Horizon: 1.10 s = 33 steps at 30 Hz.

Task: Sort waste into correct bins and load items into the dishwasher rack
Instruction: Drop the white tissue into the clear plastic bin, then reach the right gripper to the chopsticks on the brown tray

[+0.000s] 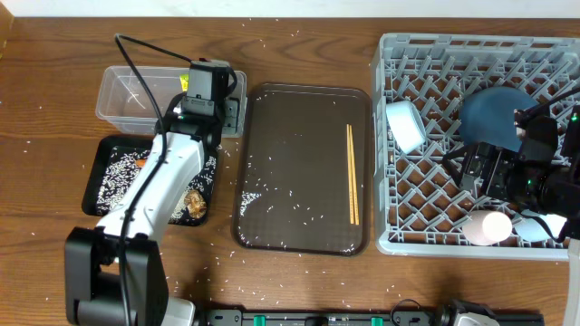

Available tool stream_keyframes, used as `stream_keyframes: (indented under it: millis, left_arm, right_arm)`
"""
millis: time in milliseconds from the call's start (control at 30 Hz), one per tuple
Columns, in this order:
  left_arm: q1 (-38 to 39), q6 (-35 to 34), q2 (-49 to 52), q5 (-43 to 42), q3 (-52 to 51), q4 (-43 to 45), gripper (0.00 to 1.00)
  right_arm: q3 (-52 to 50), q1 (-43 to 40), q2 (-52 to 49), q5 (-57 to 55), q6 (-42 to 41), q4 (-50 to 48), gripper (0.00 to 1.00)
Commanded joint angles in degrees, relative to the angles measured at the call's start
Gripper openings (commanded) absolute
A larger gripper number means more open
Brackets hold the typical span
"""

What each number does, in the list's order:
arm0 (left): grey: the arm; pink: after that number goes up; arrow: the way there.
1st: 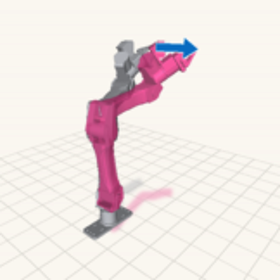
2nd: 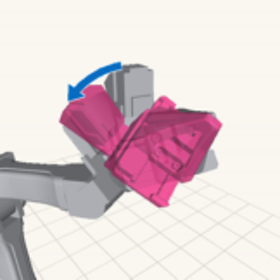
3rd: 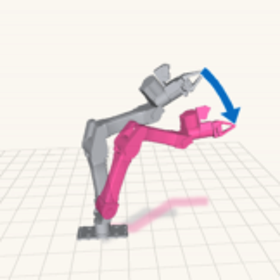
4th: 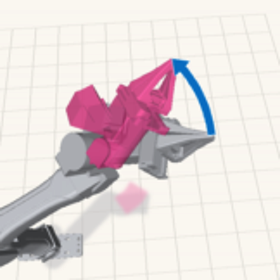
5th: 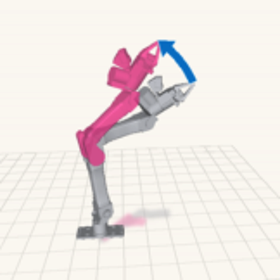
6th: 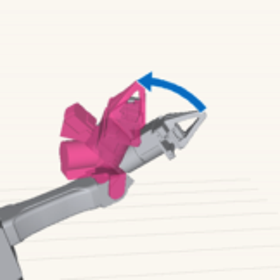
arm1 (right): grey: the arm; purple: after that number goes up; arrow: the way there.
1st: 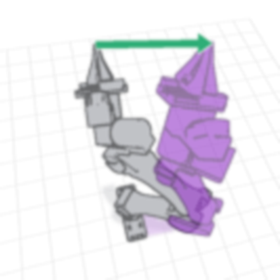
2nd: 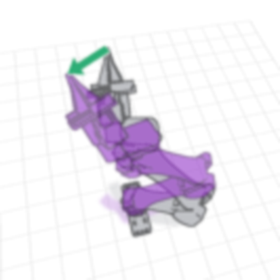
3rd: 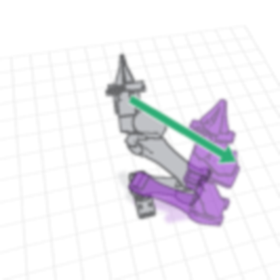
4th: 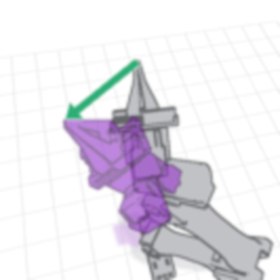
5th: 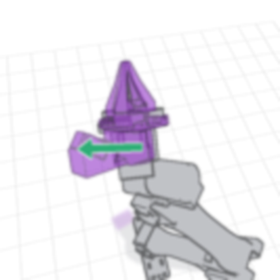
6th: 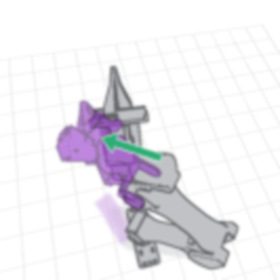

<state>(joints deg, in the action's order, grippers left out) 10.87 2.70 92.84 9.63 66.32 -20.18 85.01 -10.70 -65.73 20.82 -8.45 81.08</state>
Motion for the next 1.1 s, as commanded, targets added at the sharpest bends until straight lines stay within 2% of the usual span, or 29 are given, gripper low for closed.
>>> stream_keyframes:
  millis: [0, 133, 233, 367, 467, 567, 667, 767, 800, 867, 1067]
  left_arm:
    - [-0.24, -1.36, -7.26, 0.92, 0.35, -0.83, 0.77]
    - [-0.24, -1.81, -17.14, 0.66, 0.37, -3.43, 0.79]
    - [-0.26, -5.38, -25.55, -1.81, 0.37, -7.98, 0.8]
    - [-0.44, -8.48, -34.32, -9.05, 0.37, -16.13, 0.81]
    - [-1.03, -11.76, -38.47, -15.56, 0.35, -23.71, 0.81]
    - [-1.2, -12.68, -39.74, -18.23, 0.35, -30.75, 0.81]
    - [-1.2, -12.76, -39.34, -18.25, 0.35, -36.5, 0.81]
    - [-1.2, -14.78, -38.16, -18.43, 0.35, -40.35, 0.9]
    - [-1.2, -15.1, -37.77, -18.75, 0.35, -41.16, 0.97]
    - [-1.2, -15.06, -37.05, -19.08, 0.35, -42.07, 1.0]
    - [-1.2, -15.06, -35.26, -19.08, 0.35, -42.34, 0.98]
  right_arm:
    - [0.31, -0.48, 0.15, 0.02, 0.85, -0.2, 0.99]
    - [0.31, -0.46, 0.15, 0.33, 0.98, -0.52, 0.99]
    - [0.31, 1.01, 0.22, 2.32, 4.09, -0.46, 0.91]
    - [0.31, 7.34, 0.2, 2.56, 4.28, -1.33, 0.9]
    - [0.31, 15.28, -0.57, 2.16, 3.78, -3.8, 0.87]
    - [0.31, 24.2, -2.49, -4.72, -1.46, -6.69, 0.85]
    - [0.31, 32.72, -6.08, -15.37, -10.6, -8.39, 0.8]
    - [0.31, 39.28, -11.23, -20.83, -17.97, -9.73, 0.79]
    - [0.31, 40.94, -13.51, -21.97, -20.63, -10.34, 0.8]
    - [0.31, 42.97, -17.99, -23.08, -23.15, -11.74, 0.82]
    - [0.31, 43.78, -31.39, -23.39, -25.44, -15.45, 0.8]
